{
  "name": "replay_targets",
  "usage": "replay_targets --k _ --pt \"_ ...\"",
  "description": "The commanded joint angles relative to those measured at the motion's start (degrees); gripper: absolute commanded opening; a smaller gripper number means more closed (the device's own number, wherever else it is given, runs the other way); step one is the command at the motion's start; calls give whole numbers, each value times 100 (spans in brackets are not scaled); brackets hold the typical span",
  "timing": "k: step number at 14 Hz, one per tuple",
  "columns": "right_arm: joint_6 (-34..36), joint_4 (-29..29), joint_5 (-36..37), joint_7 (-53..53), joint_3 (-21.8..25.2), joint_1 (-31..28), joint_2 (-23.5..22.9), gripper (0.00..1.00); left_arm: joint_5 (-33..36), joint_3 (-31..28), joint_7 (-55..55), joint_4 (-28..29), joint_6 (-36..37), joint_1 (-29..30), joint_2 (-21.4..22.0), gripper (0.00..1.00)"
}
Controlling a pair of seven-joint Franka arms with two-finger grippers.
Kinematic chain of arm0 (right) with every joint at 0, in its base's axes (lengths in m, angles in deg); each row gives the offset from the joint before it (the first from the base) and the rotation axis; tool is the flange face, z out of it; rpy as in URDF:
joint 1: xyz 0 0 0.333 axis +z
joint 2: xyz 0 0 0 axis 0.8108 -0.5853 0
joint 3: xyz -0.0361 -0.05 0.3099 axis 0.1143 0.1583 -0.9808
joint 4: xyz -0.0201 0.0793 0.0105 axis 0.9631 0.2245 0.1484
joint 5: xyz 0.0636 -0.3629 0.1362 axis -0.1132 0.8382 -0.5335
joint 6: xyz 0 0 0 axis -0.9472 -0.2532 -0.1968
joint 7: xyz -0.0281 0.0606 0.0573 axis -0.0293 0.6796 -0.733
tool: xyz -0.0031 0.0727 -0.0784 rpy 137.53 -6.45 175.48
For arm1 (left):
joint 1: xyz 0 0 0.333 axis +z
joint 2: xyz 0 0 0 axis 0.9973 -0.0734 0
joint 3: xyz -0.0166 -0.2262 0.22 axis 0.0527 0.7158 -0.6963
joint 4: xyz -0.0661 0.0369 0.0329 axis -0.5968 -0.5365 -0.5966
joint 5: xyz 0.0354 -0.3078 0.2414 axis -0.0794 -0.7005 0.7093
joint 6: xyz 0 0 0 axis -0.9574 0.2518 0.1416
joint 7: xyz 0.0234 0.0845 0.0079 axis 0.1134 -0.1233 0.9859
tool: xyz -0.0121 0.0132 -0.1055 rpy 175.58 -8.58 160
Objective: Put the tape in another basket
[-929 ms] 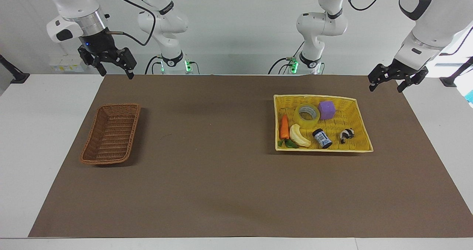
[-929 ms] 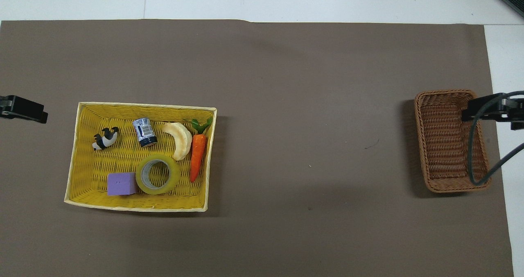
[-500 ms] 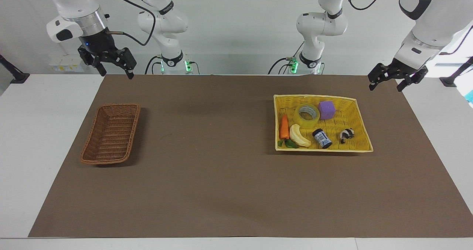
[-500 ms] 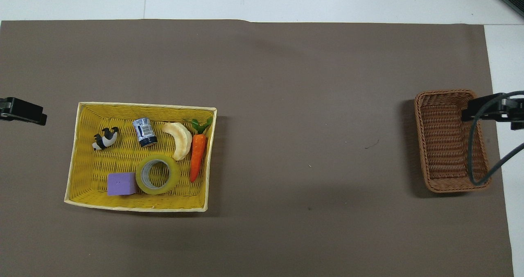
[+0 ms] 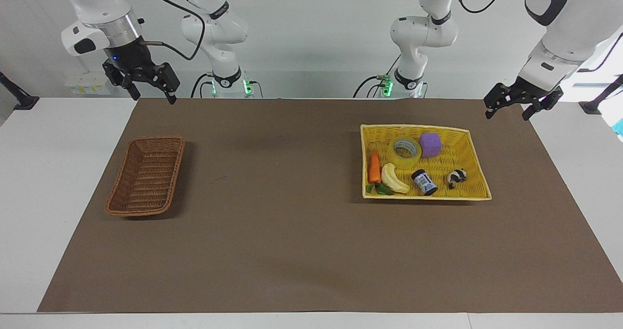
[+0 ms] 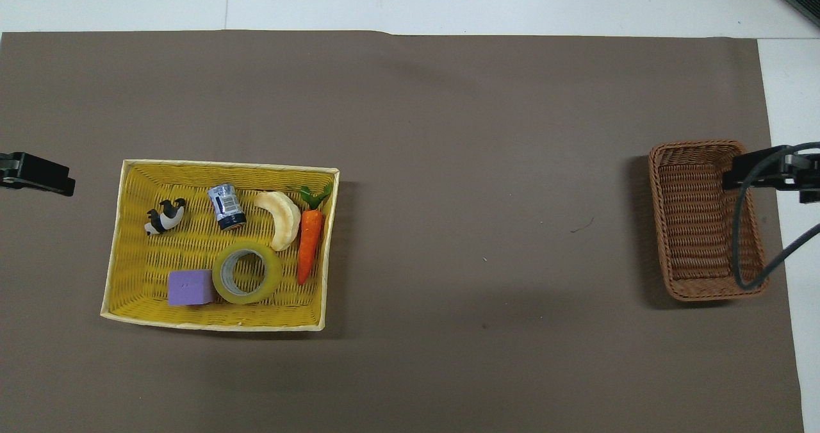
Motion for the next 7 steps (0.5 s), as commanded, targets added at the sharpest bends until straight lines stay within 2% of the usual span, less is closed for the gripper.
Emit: replay_targets --k 1,5,7 --pt "-78 -100 -120 -33 -27 -77 90 100 96 29 68 181 23 20 163 100" --pt "-78 -100 -120 -33 -27 -77 90 100 96 38 59 190 23 2 172 100" --pt "-78 -100 -120 -33 -27 -77 90 100 96 38 51 382 -38 -16 294 100"
